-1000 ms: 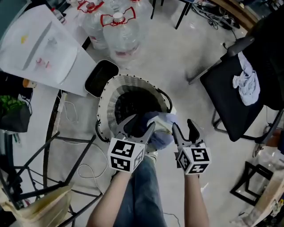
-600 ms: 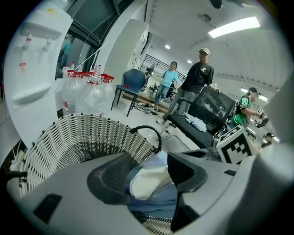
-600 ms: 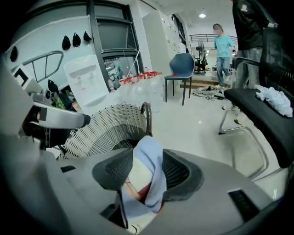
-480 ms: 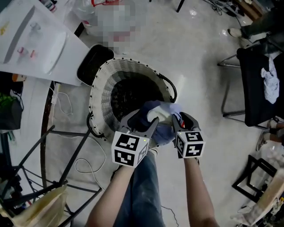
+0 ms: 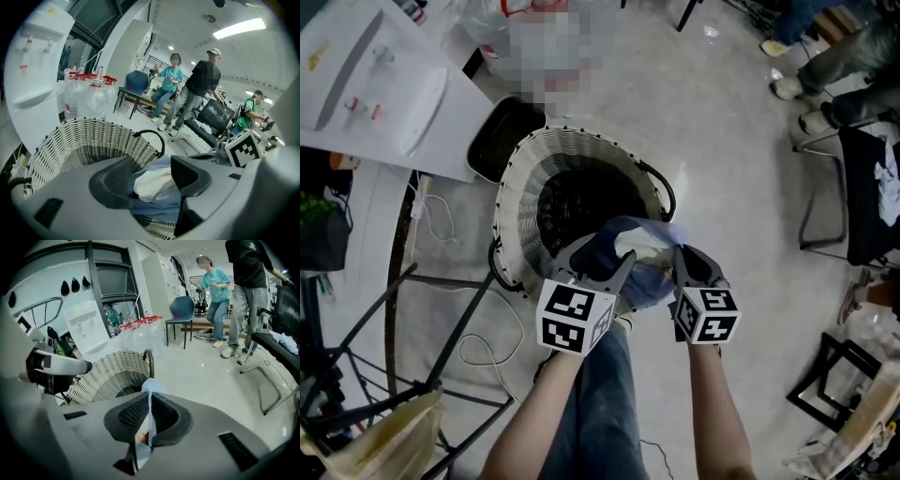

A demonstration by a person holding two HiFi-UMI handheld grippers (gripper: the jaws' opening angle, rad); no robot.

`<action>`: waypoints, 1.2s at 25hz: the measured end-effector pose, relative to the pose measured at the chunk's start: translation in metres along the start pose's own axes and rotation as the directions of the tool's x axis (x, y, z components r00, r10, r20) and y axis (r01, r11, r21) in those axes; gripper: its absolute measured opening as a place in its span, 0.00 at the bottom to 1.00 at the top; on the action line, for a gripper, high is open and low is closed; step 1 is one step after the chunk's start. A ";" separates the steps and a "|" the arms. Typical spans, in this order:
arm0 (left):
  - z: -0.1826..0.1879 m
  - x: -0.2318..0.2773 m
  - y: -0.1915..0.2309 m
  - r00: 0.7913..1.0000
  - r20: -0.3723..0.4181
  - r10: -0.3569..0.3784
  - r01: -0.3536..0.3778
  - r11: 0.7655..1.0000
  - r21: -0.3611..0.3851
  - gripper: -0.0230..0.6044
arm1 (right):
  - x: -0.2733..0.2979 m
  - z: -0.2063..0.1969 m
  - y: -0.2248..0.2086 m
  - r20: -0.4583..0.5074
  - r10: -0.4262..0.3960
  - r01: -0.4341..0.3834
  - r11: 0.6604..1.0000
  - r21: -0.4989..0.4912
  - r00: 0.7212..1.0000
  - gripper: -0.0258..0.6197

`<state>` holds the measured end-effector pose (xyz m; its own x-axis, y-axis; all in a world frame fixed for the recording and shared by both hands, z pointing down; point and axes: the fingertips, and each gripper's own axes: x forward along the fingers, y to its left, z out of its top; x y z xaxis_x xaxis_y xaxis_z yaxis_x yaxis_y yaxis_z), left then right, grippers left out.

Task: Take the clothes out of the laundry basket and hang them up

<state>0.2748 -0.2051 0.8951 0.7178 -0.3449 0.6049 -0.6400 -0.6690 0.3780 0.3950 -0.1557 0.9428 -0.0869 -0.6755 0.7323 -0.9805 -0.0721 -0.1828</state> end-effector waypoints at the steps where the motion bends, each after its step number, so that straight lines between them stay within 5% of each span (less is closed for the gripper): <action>1: 0.002 -0.002 -0.001 1.000 0.003 -0.001 0.001 1.000 0.001 0.46 | -0.005 0.003 0.002 0.016 0.002 -0.002 1.000 0.001 1.000 0.07; 8: 0.027 -0.021 -0.007 0.999 0.040 0.001 -0.001 1.000 0.004 0.46 | -0.049 0.047 0.014 0.146 0.024 -0.031 0.999 0.044 0.989 0.07; 16: 0.074 -0.078 -0.027 0.996 0.090 0.008 -0.010 1.000 0.015 0.46 | -0.127 0.146 0.049 0.309 0.077 -0.086 0.996 0.015 0.948 0.07; 30: 0.172 -0.218 -0.081 0.970 0.241 0.001 -0.009 0.999 0.032 0.46 | -0.272 0.280 0.140 0.435 0.226 -0.197 0.974 -0.110 0.872 0.07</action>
<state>0.2175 -0.1892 0.6116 0.7622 -0.4940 0.4182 -0.6371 -0.6867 0.3500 0.3301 -0.1874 0.5347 -0.2204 -0.9242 0.3120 -0.9574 0.1437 -0.2506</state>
